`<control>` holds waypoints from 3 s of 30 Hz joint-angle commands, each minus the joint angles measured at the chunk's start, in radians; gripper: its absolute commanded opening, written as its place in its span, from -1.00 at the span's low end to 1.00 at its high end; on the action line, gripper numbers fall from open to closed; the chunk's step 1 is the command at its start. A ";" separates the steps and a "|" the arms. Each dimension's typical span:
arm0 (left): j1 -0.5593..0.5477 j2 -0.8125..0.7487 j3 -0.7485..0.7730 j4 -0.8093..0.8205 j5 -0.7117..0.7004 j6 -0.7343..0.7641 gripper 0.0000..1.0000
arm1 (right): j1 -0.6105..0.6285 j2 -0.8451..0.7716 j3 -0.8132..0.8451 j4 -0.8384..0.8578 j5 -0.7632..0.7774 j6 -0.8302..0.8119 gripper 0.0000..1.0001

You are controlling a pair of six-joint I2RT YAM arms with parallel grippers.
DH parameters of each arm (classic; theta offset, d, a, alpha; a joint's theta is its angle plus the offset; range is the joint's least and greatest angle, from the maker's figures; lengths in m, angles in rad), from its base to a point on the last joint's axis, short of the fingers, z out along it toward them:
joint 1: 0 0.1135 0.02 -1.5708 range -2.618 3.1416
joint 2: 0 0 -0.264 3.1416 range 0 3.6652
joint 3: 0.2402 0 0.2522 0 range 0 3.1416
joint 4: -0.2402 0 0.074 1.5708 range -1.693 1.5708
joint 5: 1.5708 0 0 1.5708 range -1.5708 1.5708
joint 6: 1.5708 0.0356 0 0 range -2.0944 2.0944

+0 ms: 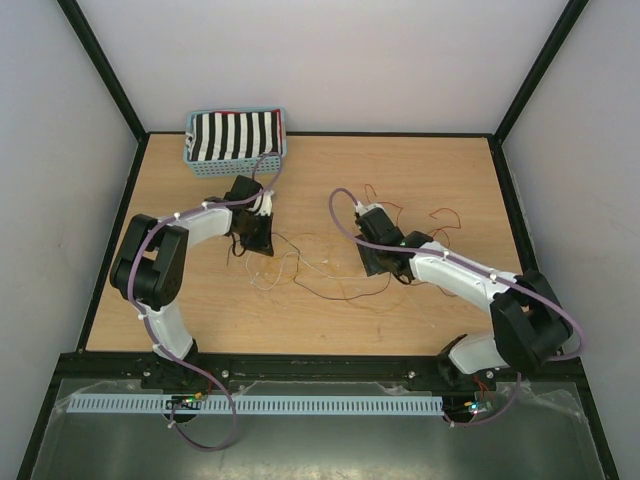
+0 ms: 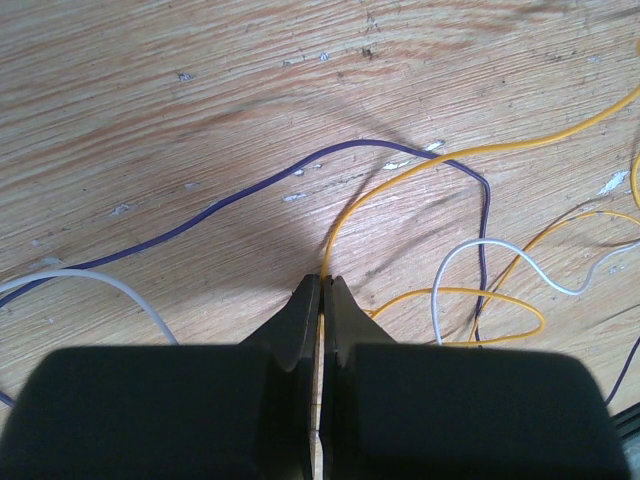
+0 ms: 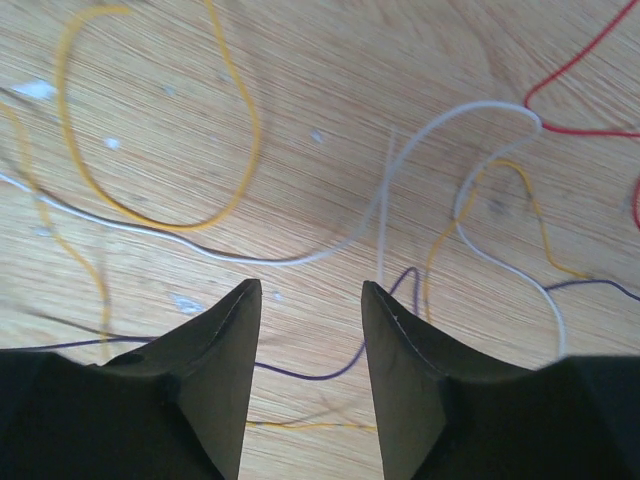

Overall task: Zip-tie the wires
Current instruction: Adjust the cable at the center of the board.

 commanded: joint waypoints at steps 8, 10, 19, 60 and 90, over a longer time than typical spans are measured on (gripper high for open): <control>0.005 0.010 -0.029 -0.083 -0.035 0.016 -1.00 | -0.003 0.113 0.066 0.180 -0.064 0.109 0.23; 0.004 0.010 -0.029 -0.084 -0.034 0.016 -1.00 | -0.004 0.163 0.083 0.205 -0.044 0.100 0.24; 0.004 0.005 -0.031 -0.083 -0.031 0.016 -1.00 | -0.003 0.300 0.131 0.212 0.002 0.078 0.20; 0.036 0.016 -0.054 -0.104 -0.106 0.008 -1.00 | -0.043 0.211 0.139 0.015 0.307 -0.146 0.30; 0.088 -0.204 -0.026 -0.120 -0.007 -0.034 0.43 | -0.293 0.398 0.445 0.010 0.083 -0.060 0.46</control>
